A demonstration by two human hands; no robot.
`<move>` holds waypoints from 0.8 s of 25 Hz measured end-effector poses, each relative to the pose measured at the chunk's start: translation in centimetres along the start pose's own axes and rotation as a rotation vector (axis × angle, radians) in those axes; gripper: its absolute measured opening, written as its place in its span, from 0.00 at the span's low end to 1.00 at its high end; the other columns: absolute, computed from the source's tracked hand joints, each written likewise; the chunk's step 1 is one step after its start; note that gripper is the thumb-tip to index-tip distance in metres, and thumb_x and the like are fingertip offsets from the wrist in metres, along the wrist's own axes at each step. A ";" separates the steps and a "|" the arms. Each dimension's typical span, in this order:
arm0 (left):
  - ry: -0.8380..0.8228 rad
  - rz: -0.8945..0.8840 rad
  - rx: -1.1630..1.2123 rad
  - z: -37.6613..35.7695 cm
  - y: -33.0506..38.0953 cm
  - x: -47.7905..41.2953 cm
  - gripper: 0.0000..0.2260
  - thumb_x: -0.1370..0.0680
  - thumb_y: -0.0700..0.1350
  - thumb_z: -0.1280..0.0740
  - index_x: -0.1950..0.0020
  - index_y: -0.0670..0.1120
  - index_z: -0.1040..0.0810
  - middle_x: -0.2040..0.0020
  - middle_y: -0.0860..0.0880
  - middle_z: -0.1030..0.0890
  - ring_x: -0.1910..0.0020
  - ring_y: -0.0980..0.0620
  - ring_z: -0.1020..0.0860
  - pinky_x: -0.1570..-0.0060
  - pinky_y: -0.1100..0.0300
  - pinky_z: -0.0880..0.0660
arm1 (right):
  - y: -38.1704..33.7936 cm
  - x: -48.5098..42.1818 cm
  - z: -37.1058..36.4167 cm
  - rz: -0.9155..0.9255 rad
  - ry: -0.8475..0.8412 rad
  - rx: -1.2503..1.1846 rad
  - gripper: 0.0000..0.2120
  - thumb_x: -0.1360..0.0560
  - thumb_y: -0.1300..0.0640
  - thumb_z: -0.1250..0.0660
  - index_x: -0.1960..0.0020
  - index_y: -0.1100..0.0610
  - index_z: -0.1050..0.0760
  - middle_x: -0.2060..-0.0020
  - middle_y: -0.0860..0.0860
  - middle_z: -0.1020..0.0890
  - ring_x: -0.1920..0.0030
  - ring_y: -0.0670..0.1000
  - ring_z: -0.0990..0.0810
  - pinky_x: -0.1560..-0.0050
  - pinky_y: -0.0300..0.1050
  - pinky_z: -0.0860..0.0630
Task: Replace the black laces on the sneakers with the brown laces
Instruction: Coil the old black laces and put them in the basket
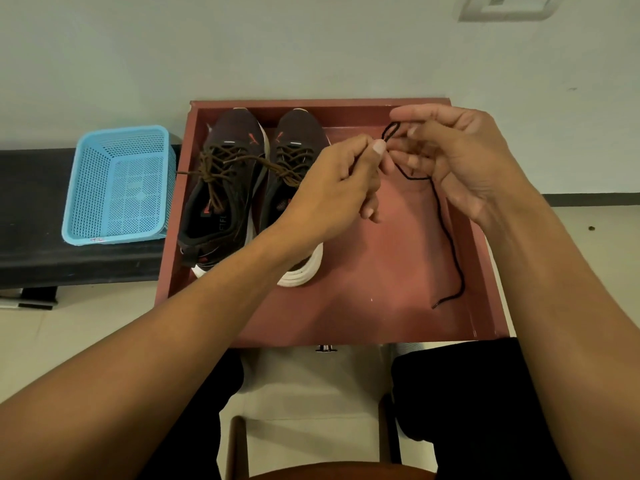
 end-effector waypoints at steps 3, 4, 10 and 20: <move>0.014 0.037 0.198 1.5 0.7 0.4 0.15 0.11 0.46 0.46 0.47 0.39 0.25 0.68 0.48 0.35 0.73 0.52 0.33 0.68 0.56 0.27 | -1.1 0.0 -2.1 0.154 -0.050 0.199 0.11 0.22 0.66 0.27 0.41 0.63 0.16 0.55 0.54 0.14 0.53 0.52 0.14 0.53 0.39 0.19; 0.009 0.047 0.250 2.0 0.8 0.5 0.15 0.11 0.46 0.46 0.47 0.39 0.25 0.67 0.47 0.34 0.73 0.52 0.33 0.69 0.57 0.30 | -1.5 0.0 -2.7 0.208 -0.050 0.239 0.10 0.23 0.63 0.24 0.42 0.62 0.15 0.55 0.54 0.13 0.54 0.52 0.14 0.54 0.39 0.19; 0.006 -0.012 0.465 3.4 2.1 0.9 0.13 0.11 0.43 0.45 0.45 0.38 0.24 0.63 0.47 0.27 0.66 0.52 0.31 0.66 0.59 0.35 | -2.5 0.2 -6.3 0.361 -0.112 0.311 0.02 0.20 0.56 0.26 0.48 0.52 0.15 0.57 0.45 0.12 0.51 0.47 0.13 0.45 0.48 0.16; 0.372 -0.193 0.575 11.0 2.3 0.1 0.11 0.12 0.38 0.42 0.32 0.36 0.27 0.35 0.39 0.18 0.34 0.44 0.18 0.33 0.52 0.23 | -1.1 1.8 -12.2 0.476 -0.372 0.988 0.09 0.18 0.47 0.31 0.52 0.51 0.18 0.64 0.44 0.18 0.66 0.43 0.22 0.63 0.45 0.25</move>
Point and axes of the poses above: each hand's wrist, its own x-axis away from the middle knuckle, its own z-axis out of the back of the hand, y = z × x, the point moved 7 cm from there along -x, towards the middle knuckle
